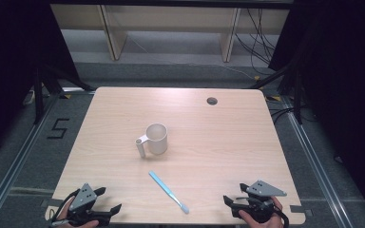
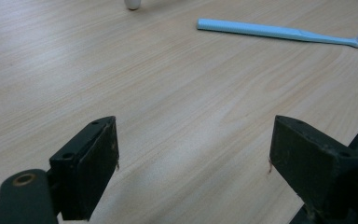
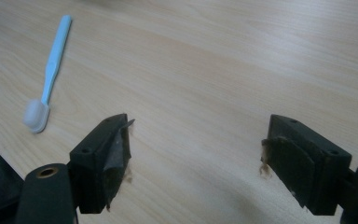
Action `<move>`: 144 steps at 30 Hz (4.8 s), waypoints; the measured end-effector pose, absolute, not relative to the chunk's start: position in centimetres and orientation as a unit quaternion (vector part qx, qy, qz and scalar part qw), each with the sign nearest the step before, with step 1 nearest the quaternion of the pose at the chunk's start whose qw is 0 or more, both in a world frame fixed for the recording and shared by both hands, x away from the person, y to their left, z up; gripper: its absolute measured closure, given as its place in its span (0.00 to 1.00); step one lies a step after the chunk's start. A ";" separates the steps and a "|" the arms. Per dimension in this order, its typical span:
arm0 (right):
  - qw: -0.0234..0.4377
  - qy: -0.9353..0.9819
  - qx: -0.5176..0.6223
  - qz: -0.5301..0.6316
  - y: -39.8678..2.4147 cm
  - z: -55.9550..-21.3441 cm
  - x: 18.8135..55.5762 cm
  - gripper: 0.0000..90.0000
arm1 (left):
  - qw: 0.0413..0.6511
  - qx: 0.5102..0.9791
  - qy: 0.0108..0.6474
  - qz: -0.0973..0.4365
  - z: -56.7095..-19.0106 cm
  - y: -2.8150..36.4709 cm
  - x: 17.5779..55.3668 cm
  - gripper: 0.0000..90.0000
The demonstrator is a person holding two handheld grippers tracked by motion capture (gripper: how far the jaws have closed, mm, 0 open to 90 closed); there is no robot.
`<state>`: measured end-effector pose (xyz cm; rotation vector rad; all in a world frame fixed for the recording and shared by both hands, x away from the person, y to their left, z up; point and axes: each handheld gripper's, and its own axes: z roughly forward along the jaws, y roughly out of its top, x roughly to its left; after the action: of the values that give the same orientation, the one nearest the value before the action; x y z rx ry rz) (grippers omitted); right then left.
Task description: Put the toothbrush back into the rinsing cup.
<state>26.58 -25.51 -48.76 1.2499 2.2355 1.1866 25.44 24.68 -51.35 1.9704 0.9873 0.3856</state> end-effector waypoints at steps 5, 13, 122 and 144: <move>0.162 0.780 0.437 0.418 -25.4 -48.8 26.6 0.26 | 0.442 0.793 0.390 0.157 -51.1 24.6 25.5 0.17; 0.157 0.785 0.428 0.420 -25.2 -48.7 26.6 0.26 | 0.457 0.808 0.340 0.149 -50.4 23.1 25.9 0.16; 0.142 0.790 0.426 0.418 -25.6 -48.7 26.7 0.29 | 0.136 0.984 -0.083 0.079 -47.8 6.3 36.1 0.60; 0.141 0.791 0.424 0.418 -25.8 -48.8 26.9 0.29 | 0.112 0.991 -0.066 0.043 -47.9 5.9 37.0 0.69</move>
<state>26.87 -25.82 -48.80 1.2251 2.2836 1.2063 36.99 5.90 -47.92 2.9077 -0.1926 0.1259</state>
